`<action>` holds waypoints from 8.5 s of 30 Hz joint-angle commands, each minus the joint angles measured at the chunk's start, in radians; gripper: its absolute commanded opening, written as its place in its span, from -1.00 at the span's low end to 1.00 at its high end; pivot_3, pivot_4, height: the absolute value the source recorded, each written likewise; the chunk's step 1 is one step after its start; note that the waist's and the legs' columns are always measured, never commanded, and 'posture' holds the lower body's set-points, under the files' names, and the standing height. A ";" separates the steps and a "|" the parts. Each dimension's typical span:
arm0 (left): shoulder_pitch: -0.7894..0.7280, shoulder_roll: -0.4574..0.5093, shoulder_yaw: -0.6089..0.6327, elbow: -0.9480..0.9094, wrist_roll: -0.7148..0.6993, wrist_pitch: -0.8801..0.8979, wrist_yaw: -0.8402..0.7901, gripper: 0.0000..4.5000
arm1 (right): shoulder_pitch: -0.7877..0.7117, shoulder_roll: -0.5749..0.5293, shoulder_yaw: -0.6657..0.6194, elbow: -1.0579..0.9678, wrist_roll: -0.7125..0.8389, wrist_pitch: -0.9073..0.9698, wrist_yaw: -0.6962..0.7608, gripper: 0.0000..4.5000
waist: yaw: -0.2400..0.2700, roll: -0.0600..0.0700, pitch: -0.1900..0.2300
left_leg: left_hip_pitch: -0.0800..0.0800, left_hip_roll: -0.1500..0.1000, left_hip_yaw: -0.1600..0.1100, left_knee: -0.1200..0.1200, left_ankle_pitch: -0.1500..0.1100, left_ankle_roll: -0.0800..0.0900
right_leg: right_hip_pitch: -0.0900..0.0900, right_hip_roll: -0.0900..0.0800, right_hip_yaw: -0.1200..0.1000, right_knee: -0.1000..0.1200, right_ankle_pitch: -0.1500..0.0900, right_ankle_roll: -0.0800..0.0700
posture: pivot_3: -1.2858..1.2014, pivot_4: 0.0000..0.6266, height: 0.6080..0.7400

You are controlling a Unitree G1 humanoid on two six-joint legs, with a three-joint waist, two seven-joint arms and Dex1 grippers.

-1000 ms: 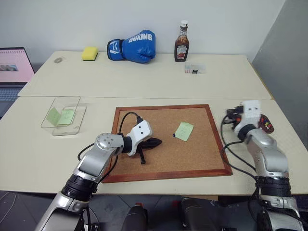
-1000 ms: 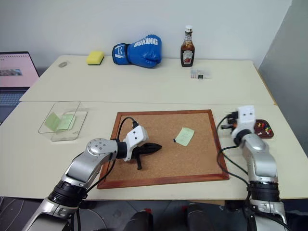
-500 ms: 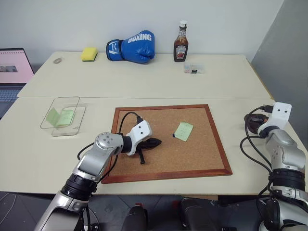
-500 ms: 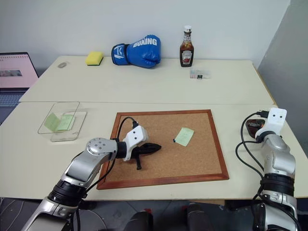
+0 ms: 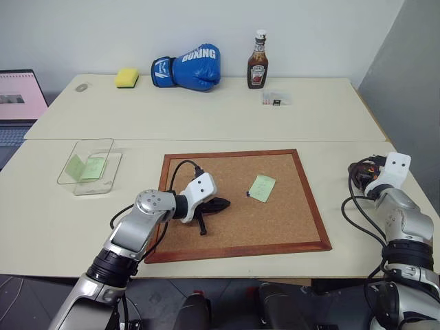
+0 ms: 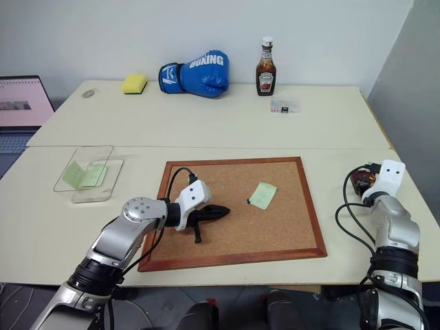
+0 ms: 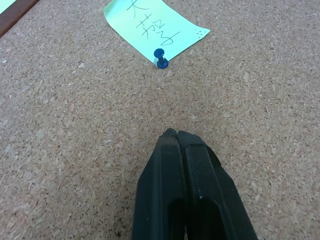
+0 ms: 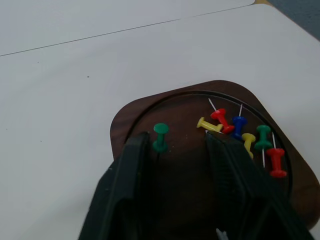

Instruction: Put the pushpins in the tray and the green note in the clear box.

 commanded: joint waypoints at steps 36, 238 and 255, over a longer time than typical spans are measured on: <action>0.007 0.007 -0.012 -0.006 0.000 0.006 -0.010 -1.00 | 0.115 -0.007 0.634 -0.518 0.010 -0.104 0.626 0.98 | 0.004 0.000 0.000 | 0.000 0.000 -0.001 0.000 0.000 0.000 | 0.000 0.000 -0.001 0.000 0.000 0.000 | 0.03 -0.52 1.00; -0.072 0.023 0.109 -0.197 -0.230 0.121 0.018 0.38 | 0.359 -0.134 0.304 -0.878 0.286 0.059 0.458 -0.78 | -0.017 0.001 0.001 | 0.000 0.000 0.000 0.001 0.000 0.000 | 0.000 0.001 0.001 0.001 0.000 0.000 | 0.03 -0.52 1.00; 0.013 0.068 0.142 -0.223 -0.199 0.093 0.066 0.38 | 0.213 -0.033 0.479 -0.652 0.152 -0.009 0.495 -0.27 | -0.015 0.000 0.002 | -0.001 0.000 -0.001 0.000 0.000 0.000 | -0.001 0.000 0.000 -0.001 0.000 0.000 | 0.03 -0.52 1.00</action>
